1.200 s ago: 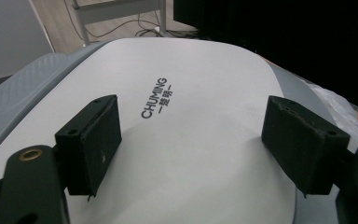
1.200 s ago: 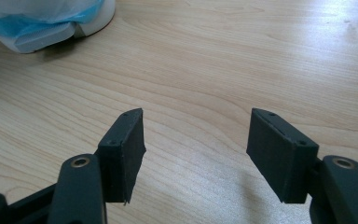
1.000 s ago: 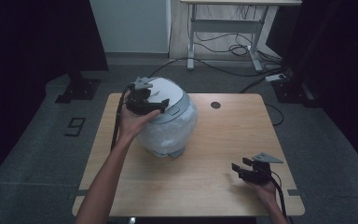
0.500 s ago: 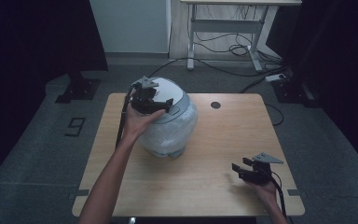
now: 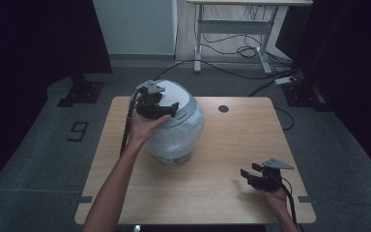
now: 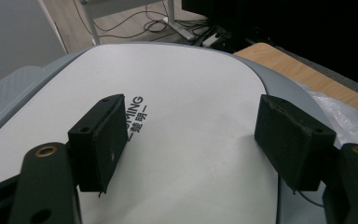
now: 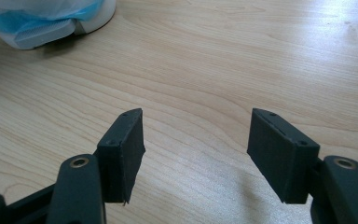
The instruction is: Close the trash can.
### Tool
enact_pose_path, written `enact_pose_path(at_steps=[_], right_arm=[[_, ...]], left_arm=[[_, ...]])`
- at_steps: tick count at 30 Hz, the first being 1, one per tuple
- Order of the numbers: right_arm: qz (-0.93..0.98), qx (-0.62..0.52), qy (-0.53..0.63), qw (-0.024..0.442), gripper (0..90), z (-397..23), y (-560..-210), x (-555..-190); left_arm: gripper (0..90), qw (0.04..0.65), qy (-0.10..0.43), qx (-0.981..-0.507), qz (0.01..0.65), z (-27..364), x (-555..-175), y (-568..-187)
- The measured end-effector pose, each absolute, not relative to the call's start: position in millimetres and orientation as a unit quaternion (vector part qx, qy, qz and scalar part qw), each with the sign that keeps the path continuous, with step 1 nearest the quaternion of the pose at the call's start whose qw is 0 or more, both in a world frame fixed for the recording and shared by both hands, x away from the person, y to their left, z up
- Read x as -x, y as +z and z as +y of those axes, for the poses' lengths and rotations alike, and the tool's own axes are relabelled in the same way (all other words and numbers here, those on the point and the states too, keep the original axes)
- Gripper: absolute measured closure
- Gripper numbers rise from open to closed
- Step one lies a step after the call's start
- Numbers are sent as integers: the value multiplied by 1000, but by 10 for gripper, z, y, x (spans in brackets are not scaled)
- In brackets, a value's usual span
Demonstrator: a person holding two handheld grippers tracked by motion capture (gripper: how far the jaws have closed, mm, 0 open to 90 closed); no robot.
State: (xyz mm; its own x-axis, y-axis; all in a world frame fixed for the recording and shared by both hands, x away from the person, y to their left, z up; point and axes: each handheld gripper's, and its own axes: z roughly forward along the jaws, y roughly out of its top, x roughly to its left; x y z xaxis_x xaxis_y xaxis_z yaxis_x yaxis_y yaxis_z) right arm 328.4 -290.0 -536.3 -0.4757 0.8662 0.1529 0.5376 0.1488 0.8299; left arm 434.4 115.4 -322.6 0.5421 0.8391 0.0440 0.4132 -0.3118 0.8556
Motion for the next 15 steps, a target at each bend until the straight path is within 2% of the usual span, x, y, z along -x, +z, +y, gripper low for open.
enact_pose_path(at_steps=[3,7,15], right_arm=[[733,-478,447,186,354,-2912,-5355,-3284],[731,-480,448,187,354,-2943,-5352,-3288],[728,-481,450,190,353,-2967,-5328,-3277]], left_arm=[[253,434,242,-767,407,1181,-4318,-3216],[245,482,230,-747,396,1285,-4194,-3191],[205,515,218,-742,369,1516,-3864,-3250]])
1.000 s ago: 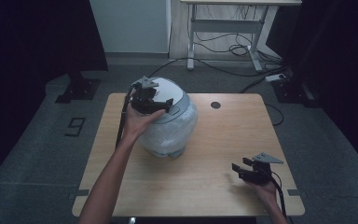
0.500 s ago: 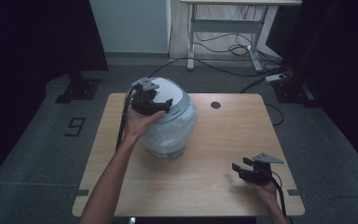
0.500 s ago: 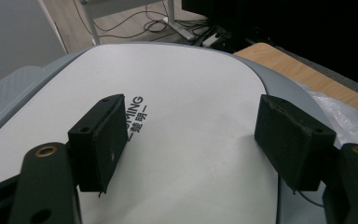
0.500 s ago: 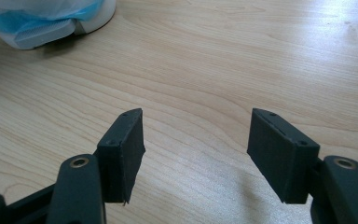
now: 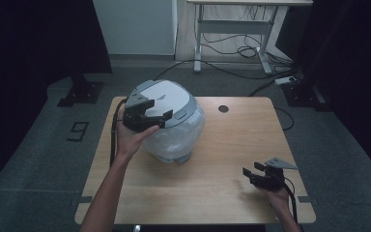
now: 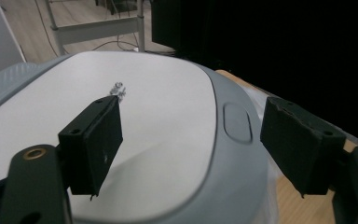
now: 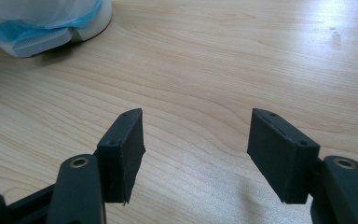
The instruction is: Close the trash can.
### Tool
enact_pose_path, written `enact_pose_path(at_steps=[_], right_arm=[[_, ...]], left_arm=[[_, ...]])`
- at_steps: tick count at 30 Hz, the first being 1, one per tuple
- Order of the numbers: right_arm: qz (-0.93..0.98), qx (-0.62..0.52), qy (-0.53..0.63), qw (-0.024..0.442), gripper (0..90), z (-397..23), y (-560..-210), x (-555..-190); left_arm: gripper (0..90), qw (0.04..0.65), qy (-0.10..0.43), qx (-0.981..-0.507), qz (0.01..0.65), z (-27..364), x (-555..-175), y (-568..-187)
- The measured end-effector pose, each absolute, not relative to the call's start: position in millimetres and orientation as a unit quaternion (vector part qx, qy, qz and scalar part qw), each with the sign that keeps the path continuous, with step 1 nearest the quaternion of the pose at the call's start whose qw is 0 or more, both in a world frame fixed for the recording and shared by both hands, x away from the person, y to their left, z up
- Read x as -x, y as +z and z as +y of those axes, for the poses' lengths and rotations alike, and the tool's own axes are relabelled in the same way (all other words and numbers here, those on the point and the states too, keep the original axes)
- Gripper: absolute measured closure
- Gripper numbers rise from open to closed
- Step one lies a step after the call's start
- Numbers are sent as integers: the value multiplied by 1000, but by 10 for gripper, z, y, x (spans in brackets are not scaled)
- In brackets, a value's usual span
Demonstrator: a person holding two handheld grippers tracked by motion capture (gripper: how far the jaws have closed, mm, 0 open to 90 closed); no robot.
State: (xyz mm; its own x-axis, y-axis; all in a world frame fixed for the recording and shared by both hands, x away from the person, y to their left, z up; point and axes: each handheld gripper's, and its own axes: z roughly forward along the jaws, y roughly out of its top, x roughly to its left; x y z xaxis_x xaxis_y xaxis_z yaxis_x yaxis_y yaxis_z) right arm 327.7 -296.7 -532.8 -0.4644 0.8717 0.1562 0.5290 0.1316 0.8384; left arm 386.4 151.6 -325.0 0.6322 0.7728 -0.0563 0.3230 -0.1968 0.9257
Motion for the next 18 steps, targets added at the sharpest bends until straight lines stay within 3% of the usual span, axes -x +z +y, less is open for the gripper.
enact_pose_path(at_steps=[13,18], right_arm=[[724,-485,450,193,354,-3011,-5329,-3281],[725,-484,450,194,351,-3016,-5331,-3282]], left_arm=[[190,537,211,-732,362,1818,-3428,-3603],[184,516,213,-739,376,1885,-3316,-3876]])
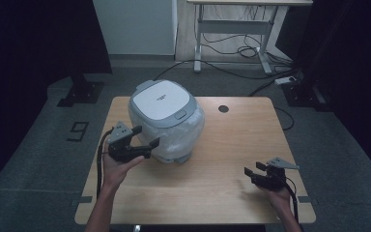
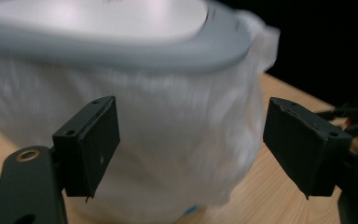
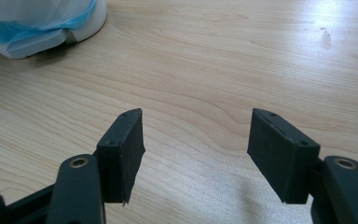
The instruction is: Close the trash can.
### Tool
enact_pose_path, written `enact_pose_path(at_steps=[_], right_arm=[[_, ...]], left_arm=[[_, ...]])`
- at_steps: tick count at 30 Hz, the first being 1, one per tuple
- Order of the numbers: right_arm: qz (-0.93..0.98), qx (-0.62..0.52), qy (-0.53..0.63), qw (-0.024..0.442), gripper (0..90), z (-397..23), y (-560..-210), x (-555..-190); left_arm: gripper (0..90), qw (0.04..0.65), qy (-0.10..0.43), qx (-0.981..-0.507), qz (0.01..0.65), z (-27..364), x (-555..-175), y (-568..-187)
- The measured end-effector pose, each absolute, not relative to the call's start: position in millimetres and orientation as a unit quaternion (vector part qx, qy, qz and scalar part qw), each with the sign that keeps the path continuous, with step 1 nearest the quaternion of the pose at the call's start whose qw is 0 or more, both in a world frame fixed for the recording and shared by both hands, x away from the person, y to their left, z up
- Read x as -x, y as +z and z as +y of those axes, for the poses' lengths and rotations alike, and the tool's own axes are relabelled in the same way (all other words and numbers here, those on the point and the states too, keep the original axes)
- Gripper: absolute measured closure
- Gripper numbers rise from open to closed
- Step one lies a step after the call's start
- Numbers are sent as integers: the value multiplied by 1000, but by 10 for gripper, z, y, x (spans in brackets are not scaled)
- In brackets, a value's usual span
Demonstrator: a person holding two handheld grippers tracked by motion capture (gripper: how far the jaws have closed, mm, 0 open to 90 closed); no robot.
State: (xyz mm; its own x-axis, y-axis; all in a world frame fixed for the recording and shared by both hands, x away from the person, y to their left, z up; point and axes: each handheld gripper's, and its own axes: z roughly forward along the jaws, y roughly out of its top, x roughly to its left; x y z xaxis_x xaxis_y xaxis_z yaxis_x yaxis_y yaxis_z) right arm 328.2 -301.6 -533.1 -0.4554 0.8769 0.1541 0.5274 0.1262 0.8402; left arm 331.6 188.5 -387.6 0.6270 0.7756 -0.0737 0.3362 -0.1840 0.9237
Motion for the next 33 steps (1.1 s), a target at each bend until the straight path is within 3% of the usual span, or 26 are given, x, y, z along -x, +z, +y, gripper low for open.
enact_pose_path(at_steps=[18,33], right_arm=[[731,-485,439,194,344,-3015,-5374,-3300],[736,-484,432,196,341,-3019,-5380,-3305]], left_arm=[[181,443,165,-771,426,1921,-3353,-4803],[180,431,166,-768,444,1965,-3405,-4967]])
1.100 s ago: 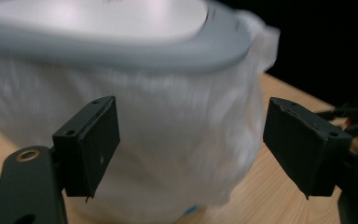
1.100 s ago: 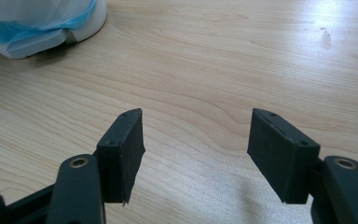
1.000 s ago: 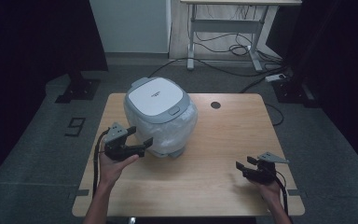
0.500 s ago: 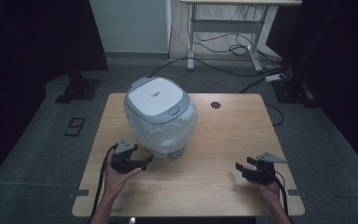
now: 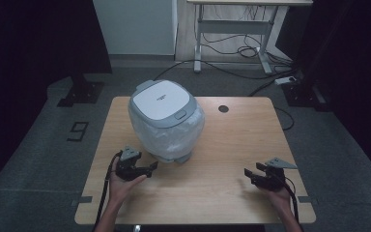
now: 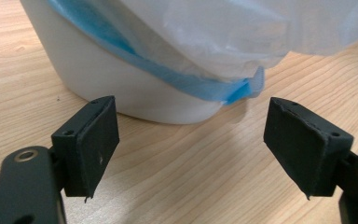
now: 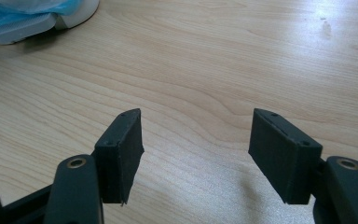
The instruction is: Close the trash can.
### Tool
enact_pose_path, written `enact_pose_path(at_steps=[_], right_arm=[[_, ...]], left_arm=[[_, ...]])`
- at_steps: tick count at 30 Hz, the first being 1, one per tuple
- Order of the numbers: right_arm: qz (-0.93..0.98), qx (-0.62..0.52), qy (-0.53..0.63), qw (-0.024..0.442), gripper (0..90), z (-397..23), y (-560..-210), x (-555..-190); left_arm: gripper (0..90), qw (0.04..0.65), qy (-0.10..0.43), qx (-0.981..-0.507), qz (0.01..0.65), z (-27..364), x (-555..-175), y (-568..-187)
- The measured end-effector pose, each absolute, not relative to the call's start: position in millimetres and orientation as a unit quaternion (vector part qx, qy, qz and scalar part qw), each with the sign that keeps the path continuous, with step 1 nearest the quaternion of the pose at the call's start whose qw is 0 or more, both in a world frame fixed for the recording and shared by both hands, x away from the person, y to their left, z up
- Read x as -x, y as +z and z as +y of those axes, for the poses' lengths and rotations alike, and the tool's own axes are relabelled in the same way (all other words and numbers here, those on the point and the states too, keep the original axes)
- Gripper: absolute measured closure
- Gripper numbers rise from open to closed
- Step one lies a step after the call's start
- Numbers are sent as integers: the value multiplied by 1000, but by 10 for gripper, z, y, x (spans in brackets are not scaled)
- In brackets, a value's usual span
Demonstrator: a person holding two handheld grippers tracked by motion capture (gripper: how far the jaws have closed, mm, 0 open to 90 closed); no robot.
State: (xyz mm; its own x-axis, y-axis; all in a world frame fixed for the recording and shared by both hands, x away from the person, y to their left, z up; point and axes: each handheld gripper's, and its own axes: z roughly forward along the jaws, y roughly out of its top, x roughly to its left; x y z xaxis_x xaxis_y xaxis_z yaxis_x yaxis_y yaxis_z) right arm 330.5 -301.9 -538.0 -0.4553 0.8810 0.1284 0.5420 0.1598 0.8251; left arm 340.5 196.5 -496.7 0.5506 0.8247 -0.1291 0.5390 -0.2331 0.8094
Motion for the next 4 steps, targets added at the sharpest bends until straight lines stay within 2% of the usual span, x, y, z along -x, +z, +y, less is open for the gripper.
enact_pose_path(at_steps=[4], right_arm=[[737,-484,430,196,340,-3015,-5385,-3309]], left_arm=[[180,418,172,-769,451,1966,-3428,-5044]])
